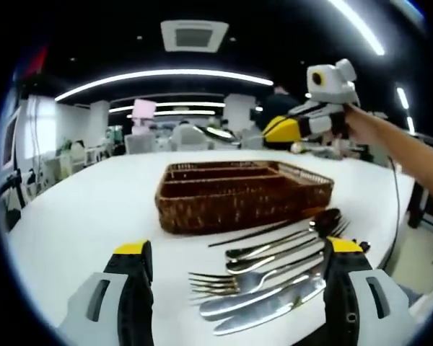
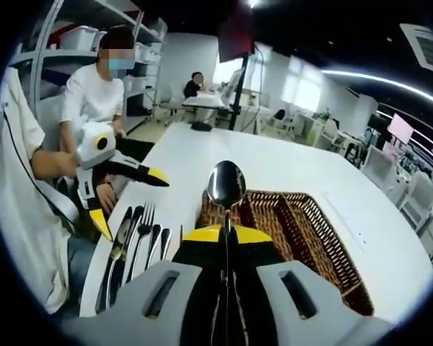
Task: Arrange the knives, forks, and spoons in their matching storage slots by inserting each utensil handle-first until every utensil is classified and aligned in the correct compartment
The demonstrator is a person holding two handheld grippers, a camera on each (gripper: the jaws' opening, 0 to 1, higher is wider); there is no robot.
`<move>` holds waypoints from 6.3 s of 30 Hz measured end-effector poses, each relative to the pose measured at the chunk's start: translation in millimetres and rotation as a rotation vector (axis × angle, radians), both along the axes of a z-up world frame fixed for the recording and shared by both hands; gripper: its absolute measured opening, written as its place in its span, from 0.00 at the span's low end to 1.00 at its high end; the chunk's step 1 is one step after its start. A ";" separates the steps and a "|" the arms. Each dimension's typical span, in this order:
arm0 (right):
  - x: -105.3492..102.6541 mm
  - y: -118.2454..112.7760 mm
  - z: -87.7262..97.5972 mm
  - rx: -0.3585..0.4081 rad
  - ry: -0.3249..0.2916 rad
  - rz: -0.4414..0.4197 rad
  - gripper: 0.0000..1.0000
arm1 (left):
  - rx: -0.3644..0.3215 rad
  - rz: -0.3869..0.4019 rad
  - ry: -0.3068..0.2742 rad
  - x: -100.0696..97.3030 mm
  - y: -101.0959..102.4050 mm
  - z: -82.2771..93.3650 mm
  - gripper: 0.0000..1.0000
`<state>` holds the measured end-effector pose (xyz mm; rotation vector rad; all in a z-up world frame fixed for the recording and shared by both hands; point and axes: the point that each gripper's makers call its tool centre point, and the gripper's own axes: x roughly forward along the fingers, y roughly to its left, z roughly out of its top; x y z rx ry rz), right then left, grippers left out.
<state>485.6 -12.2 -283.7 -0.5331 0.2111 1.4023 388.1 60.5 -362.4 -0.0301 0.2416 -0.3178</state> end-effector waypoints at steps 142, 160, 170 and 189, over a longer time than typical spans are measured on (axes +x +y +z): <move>88.3 -1.9 -9.9 -0.079 0.015 -0.055 0.03 | 0.031 0.035 -0.100 9.5 10.3 17.5 0.99; 107.3 -5.6 -11.6 -0.083 0.035 -0.086 0.03 | 0.058 0.026 -0.090 10.9 6.4 14.6 0.99; 109.4 -2.7 -12.6 -0.082 0.043 -0.075 0.03 | 0.057 0.017 -0.085 10.3 0.1 15.5 0.99; 118.2 -10.1 -5.5 -0.083 0.015 -0.090 0.03 | 0.079 0.012 -0.099 17.3 0.8 18.0 0.99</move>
